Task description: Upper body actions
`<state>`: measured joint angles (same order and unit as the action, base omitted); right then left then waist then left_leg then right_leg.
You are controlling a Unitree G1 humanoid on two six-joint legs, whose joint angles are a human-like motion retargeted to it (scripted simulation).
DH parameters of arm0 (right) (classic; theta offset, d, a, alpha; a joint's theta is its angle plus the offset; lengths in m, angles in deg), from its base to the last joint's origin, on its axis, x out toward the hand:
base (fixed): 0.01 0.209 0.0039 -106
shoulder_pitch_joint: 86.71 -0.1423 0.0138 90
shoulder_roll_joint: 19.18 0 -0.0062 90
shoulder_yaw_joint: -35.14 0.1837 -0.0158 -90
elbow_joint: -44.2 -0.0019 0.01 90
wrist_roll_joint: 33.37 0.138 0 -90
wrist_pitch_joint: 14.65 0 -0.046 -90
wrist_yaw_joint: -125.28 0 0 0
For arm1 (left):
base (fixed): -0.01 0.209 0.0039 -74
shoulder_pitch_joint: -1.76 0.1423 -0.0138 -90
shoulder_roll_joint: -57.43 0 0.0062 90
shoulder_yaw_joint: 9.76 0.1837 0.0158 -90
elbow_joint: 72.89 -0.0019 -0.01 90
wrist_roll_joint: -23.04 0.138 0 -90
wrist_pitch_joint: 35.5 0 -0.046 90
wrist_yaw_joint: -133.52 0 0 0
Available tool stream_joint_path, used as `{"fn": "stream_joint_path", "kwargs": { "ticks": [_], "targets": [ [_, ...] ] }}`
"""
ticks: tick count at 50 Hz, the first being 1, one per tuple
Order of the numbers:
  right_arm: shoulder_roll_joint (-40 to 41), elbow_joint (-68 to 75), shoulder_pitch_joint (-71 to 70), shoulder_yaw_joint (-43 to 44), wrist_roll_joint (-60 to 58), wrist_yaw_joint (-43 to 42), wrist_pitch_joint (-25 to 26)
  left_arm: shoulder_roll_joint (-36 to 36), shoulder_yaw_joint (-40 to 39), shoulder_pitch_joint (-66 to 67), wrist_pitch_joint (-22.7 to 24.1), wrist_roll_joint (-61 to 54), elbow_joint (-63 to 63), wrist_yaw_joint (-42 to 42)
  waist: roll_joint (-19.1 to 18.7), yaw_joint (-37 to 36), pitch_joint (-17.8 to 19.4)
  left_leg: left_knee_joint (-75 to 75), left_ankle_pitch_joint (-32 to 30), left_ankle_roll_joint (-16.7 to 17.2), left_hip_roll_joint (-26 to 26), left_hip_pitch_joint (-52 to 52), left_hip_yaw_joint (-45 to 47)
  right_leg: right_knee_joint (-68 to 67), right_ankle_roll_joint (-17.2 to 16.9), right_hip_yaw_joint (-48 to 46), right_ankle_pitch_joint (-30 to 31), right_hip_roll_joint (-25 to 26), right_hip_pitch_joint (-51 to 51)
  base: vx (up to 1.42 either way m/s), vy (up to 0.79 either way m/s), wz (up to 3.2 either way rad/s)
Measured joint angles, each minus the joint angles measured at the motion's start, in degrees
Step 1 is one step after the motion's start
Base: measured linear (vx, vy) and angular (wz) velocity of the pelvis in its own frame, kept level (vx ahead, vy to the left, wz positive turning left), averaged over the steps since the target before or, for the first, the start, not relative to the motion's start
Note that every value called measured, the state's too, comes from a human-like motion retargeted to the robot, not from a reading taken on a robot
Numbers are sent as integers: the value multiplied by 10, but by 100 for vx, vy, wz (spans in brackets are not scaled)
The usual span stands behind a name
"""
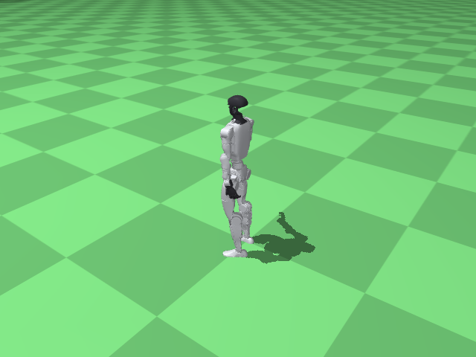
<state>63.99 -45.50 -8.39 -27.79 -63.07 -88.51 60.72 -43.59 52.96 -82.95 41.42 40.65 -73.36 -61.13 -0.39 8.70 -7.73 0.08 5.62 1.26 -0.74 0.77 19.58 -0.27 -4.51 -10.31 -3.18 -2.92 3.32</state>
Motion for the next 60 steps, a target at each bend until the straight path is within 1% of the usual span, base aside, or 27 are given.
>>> {"fn": "stream_joint_path", "kwargs": {
  "ticks": [3, 5, 8, 10, 12, 15, 17, 19, 22, 25, 28, 31, 33, 36, 37, 38, 41, 47, 55, 60],
  "targets": [
    [33, 80, 57, -33, -65, 14, -20, 0, 2, -1, 0, -1, 3, -3, -1, 3, 5, 0, -1, 0, -1, -1, 0, 0, 0, -1, 1, 0, -1, 0, 0, 0],
    [60, 154, 86, -57, -104, 42, -28, -1, 5, -3, 1, -3, 6, -5, -1, 4, 8, 0, -2, 1, -1, -1, -1, 0, 0, -1, 1, 1, -2, 0, 0, 0],
    [101, 288, 116, -83, -148, 94, -17, -3, 8, -5, 2, -3, 11, -6, -3, 4, 12, 1, -2, 1, -2, -1, -2, 0, 1, -1, 1, 1, -3, 0, 0, 0],
    [121, 383, 129, -96, -166, 144, -4, -6, 10, -7, 3, -4, 15, -7, -4, 4, 14, 0, -3, 1, -3, -1, -2, 0, 1, -1, 2, 2, -3, 0, 0, 0],
    [135, 473, 140, -105, -191, 198, 19, -8, 12, -10, 5, -4, 18, -9, -6, 3, 17, 0, -3, 1, -3, -2, -2, 0, 1, -2, 2, 3, -4, 0, 0, 0],
    [152, 596, 147, -107, -243, 256, 75, -11, 17, -13, 7, -5, 20, -10, -7, 0, 21, 0, -4, 1, -3, -1, -3, 1, 1, -2, 2, 3, -4, 0, 0, 0],
    [159, 672, 145, -104, -270, 265, 113, -12, 21, -13, 8, -4, 20, -10, -9, -2, 20, 0, -4, 1, -3, 0, -3, 1, 1, -3, 2, 3, -3, 0, 0, 0],
    [162, 761, 140, -101, -282, 271, 140, -13, 26, -12, 8, -3, 19, -11, -10, -3, 17, 0, -4, 1, -3, 2, -3, 1, 1, -3, 3, 3, -1, 0, 0, 0],
    [162, 881, 131, -101, -262, 286, 165, -14, 30, -10, 8, 1, 17, -13, -11, -4, 15, 0, -4, 1, -3, 3, -3, 1, 1, -2, 3, 2, 1, 0, 0, 0],
    [167, 943, 134, -106, -215, 320, 189, -14, 31, -9, 7, 2, 16, -11, -11, -7, 17, 0, -4, 1, -2, 2, -3, 1, 1, -2, 3, 1, 0, 0, 0, 0],
    [176, 959, 141, -102, -167, 361, 200, -14, 28, -8, 7, 1, 14, -11, -8, -25, 16, -1, -2, 1, -2, -1, 13, -2, 3, 13, 2, 5, 3, 1, -1, -34],
    [183, 952, 148, -93, -143, 367, 204, -15, 27, -4, 8, -2, 13, -11, -9, -25, 13, -3, 0, 1, -2, -2, 14, -3, 2, 14, 1, 5, 6, 1, 0, -7],
    [181, 939, 148, -89, -146, 361, 203, -14, 29, -2, 9, 0, 11, -11, -13, -5, 13, -2, -2, 0, -1, 1, -4, -4, -2, -3, 3, -1, 7, -1, 1, 73],
    [176, 918, 145, -89, -174, 381, 199, -12, 30, -1, 7, 7, 9, -12, -18, 25, 15, 0, -7, -1, -2, 7, -31, -10, -10, -26, 8, -13, 13, 0, 1, 68],
    [173, 911, 144, -90, -183, 389, 198, -12, 29, -1, 7, 8, 9, -13, -17, 26, 14, 1, -7, -1, -1, 8, -30, -9, -8, -25, 7, -12, 13, 1, 0, -35],
    [171, 906, 142, -92, -190, 394, 195, -11, 27, -1, 7, 9, 9, -13, -13, 9, 11, 0, -4, -1, -1, 7, -12, -6, -4, -8, 4, -5, 11, 0, 0, -73],
    [165, 901, 139, -88, -190, 388, 186, -11, 27, 0, 6, 6, 10, -12, -11, 4, 10, 1, -3, -1, 0, 6, -8, -4, -3, -3, 4, -3, 9, 0, 0, -22],
    [159, 909, 135, -68, -152, 381, 175, -13, 26, -1, 8, 5, 14, -9, -9, 3, 11, 0, -3, -1, -1, 5, -7, -4, -3, -3, 3, -2, 8, 0, 0, 0],
    [149, 911, 133, -41, -94, 401, 177, -14, 28, -2, 12, 11, 18, -10, -6, 4, 9, -3, -3, -4, 3, 3, -15, -4, -2, -11, 1, -1, 5, 0, 0, 0],
    [144, 906, 129, -41, -94, 400, 177, -13, 23, -2, 11, 5, 16, -10, -4, 5, 8, -3, -3, -3, 3, 2, -20, -4, -1, -16, 0, -2, 4, 0, 0, 0]
  ]
}}
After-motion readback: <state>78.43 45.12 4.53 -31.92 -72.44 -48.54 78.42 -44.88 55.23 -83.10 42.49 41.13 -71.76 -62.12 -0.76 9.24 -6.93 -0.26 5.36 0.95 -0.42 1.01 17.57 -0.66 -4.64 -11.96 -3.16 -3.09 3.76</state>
